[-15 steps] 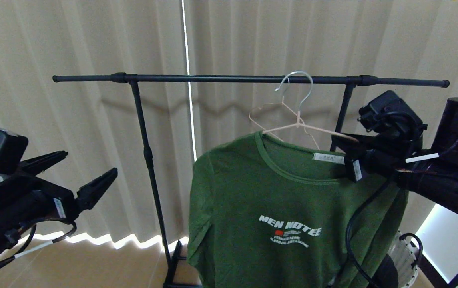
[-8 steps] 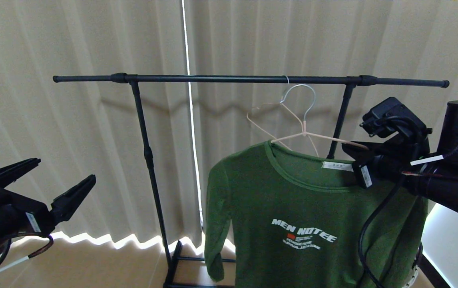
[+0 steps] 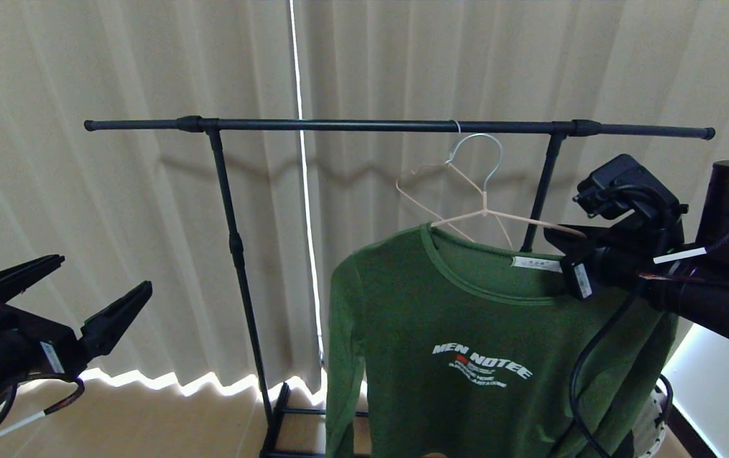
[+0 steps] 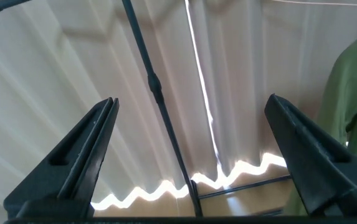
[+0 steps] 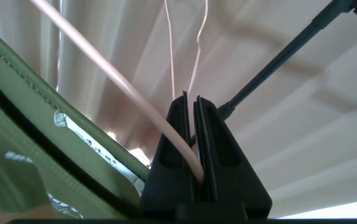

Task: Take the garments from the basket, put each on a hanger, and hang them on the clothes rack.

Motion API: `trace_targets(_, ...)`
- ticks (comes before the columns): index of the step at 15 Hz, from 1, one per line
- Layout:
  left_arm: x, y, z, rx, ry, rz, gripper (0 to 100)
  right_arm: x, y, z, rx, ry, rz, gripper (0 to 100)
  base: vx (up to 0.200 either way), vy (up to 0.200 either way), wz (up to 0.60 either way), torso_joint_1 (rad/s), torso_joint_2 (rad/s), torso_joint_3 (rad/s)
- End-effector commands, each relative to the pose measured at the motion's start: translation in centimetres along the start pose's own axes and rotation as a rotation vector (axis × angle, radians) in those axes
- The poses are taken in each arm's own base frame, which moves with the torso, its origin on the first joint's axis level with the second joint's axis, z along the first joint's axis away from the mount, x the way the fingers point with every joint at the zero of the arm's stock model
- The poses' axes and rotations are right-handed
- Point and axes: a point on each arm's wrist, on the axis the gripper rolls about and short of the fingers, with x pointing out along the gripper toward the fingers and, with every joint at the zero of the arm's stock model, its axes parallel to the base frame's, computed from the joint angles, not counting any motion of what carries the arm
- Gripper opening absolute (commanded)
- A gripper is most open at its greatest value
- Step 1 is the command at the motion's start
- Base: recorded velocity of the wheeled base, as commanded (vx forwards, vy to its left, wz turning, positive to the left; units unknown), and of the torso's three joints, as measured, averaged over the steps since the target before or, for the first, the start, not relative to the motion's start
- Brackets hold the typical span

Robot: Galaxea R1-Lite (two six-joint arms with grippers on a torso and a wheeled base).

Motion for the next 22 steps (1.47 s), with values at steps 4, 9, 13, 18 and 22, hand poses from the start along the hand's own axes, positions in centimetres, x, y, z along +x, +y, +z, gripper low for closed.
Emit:
trace_targets(4,0.0,-0.06,-0.22,-0.001,0.009,-0.003,100,-0.3,-0.12,0.16,0.001,-0.007,-0.003,0,0.0,0.1,0.0,0.001,0.0,-0.001)
trace_targets(9,0.07,-0.06,-0.2,0.002,0.009,-0.004,100,-0.3,-0.09,0.07,0.0,-0.005,-0.001,0,0.0,0.16,0.0,0.004,0.0,0.001)
trace_targets(13,0.12,-0.12,-0.28,0.002,0.013,-0.009,100,-0.29,-0.15,0.1,0.003,-0.008,-0.005,0,0.0,0.0,0.0,0.0,0.0,0.0)
trace_targets(18,0.22,-0.06,-0.07,-0.001,0.007,-0.006,100,-0.56,-0.56,0.35,0.009,-0.004,-0.069,0,0.04,0.0,0.0,0.0,0.0,0.0)
trace_targets(22,0.14,-0.1,-0.21,-0.001,0.012,-0.007,100,-0.6,-0.56,0.3,0.009,-0.002,-0.075,0,0.2,0.0,0.0,0.001,0.0,0.004)
